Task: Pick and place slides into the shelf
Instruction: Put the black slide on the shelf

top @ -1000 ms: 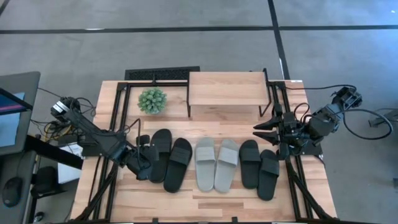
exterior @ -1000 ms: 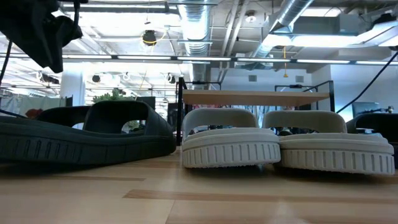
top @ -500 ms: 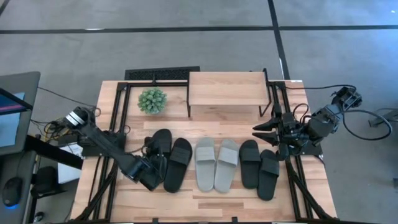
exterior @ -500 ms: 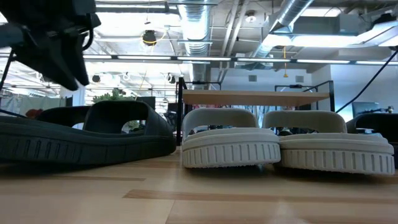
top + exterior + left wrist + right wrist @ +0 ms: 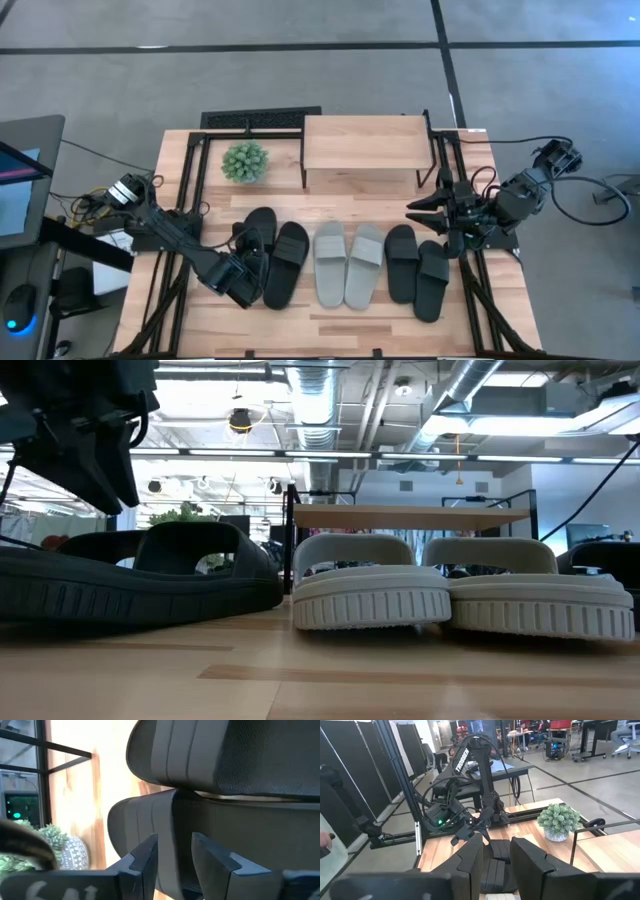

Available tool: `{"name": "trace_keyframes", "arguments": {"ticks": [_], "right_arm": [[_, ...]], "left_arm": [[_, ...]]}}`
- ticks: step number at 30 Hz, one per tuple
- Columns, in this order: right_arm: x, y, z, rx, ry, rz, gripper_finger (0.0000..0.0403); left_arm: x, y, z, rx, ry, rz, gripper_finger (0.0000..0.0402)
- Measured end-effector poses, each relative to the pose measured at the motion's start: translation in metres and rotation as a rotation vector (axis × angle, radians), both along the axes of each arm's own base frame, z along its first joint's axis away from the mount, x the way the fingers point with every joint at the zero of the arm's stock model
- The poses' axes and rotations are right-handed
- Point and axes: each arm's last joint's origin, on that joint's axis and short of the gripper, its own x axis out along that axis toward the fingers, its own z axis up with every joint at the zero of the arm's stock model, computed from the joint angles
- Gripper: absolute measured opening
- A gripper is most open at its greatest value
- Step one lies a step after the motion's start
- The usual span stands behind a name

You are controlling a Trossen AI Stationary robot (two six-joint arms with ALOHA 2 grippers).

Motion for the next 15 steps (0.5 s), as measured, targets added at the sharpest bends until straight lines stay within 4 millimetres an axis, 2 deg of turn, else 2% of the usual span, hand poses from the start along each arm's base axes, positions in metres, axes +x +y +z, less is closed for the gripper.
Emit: {"name": "trace_keyframes", "arguments": {"ticks": [9, 15], "right_arm": [[-0.0009, 0.0001, -0.0056, -0.034, 0.053, 0.026, 0.0088], [-0.0012, -0.0002, -0.0074, -0.046, 0.069, 0.026, 0.0088]], "left_arm": [[0.0064, 0.0074, -0.0005, -0.140, 0.027, 0.122, 0.0109], [0.0085, 0.0059, -0.0005, -0.160, 0.000, 0.128, 0.0136]]}}
